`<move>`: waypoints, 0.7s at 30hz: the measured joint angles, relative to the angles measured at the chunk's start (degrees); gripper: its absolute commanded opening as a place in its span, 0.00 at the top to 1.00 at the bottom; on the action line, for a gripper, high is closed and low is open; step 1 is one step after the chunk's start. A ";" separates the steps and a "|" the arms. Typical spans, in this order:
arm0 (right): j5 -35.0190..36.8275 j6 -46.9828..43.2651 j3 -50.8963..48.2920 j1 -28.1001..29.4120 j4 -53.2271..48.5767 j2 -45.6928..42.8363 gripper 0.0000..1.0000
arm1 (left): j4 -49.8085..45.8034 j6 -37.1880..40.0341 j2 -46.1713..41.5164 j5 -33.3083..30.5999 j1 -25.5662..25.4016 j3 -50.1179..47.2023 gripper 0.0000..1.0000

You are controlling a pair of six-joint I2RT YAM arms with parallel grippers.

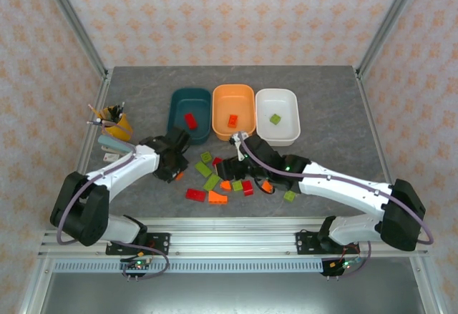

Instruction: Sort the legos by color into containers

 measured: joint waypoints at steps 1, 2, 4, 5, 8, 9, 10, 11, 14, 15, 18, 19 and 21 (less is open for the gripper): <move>0.31 0.76 0.00 -1.11 0.33 -0.57 0.32 | -0.39 0.96 -0.09 0.00 -0.02 2.67 0.64; 0.74 1.51 0.02 -2.47 0.76 -1.14 0.32 | -0.68 1.88 -0.02 0.04 -0.04 5.11 0.65; 1.49 3.08 0.20 -5.88 1.75 -2.19 0.32 | -1.27 3.87 1.03 0.15 -0.13 10.58 0.65; 1.90 3.93 0.42 -7.63 2.23 -2.51 0.33 | -1.68 5.07 2.40 0.15 -0.37 14.19 0.65; 3.23 6.69 1.99 -12.61 2.69 -2.69 0.33 | -2.34 8.37 9.03 0.37 -1.64 25.27 0.65; 3.54 7.48 2.43 -13.77 2.71 -2.64 0.33 | -2.51 9.46 11.89 0.57 -2.23 29.33 0.66; 3.91 8.46 3.02 -15.06 2.69 -2.56 0.33 | -2.78 10.73 15.43 0.94 -2.93 33.86 0.67; 4.33 9.38 3.58 -16.13 2.64 -2.40 0.33 | -2.93 11.67 18.58 1.38 -3.54 37.75 0.67; 5.53 11.17 4.70 -18.10 2.29 -1.84 0.33 | -4.17 14.12 28.15 1.99 -5.05 48.39 0.67; 5.88 11.80 4.94 -18.67 2.14 -1.73 0.33 | -4.81 14.95 31.67 2.10 -5.46 51.89 0.68; 6.71 13.16 5.11 -19.89 1.33 -1.73 0.33 | -7.08 16.59 40.13 2.10 -6.25 59.43 0.68; 6.99 13.49 5.14 -20.13 1.01 -1.73 0.33 | -7.96 16.92 42.45 2.05 -6.32 61.18 0.68; 7.41 13.94 5.14 -20.31 0.35 -1.75 0.33 | -9.70 17.66 46.29 2.01 -6.38 63.76 0.68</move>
